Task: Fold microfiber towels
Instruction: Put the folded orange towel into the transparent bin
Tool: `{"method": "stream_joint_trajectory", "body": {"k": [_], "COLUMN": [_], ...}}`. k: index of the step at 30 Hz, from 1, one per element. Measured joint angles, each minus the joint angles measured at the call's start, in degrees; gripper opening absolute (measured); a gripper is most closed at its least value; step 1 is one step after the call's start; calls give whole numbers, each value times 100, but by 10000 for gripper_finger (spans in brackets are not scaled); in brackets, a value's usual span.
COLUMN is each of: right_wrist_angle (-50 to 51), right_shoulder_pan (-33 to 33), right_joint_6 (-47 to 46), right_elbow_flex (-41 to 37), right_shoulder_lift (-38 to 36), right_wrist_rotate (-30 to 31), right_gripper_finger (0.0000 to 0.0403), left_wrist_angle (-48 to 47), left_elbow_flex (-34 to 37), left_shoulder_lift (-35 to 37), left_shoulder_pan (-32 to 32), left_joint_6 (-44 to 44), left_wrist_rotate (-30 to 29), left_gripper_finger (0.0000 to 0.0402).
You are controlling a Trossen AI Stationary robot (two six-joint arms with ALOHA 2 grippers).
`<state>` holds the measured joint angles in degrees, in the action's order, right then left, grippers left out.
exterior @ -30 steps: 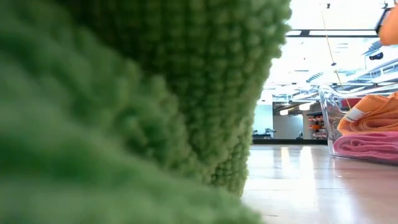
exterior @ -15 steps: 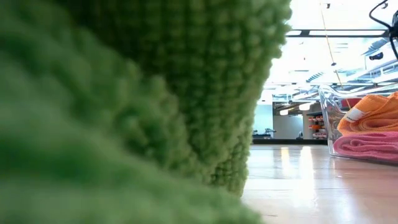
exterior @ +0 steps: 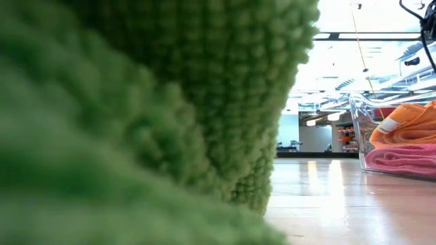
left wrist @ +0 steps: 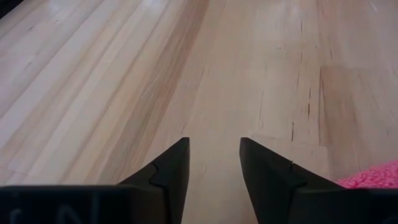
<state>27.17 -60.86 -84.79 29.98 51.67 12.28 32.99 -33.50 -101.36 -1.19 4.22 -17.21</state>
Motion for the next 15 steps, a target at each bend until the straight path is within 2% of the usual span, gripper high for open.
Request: {"method": "stream_joint_trajectory", "body": {"k": [5, 11, 15], "right_wrist_angle": [209, 328, 509], "right_shoulder_pan": [-4, 87, 265], "right_joint_6": [-444, -829, -887], "right_elbow_flex": [2, 16, 251], "right_shoulder_lift": [198, 267, 264], "right_wrist_rotate": [-133, -620, -1109], "right_gripper_finger": [109, 182, 208], "left_wrist_angle": [0, -2, -4], "left_elbow_flex": [0, 0, 0], "left_shoulder_lift": [0, 0, 0], "left_shoulder_pan": [0, 0, 0], "left_joint_6": [-29, -21, 3], "left_wrist_rotate": [0, 0, 0], "left_gripper_finger": [145, 151, 152]}}
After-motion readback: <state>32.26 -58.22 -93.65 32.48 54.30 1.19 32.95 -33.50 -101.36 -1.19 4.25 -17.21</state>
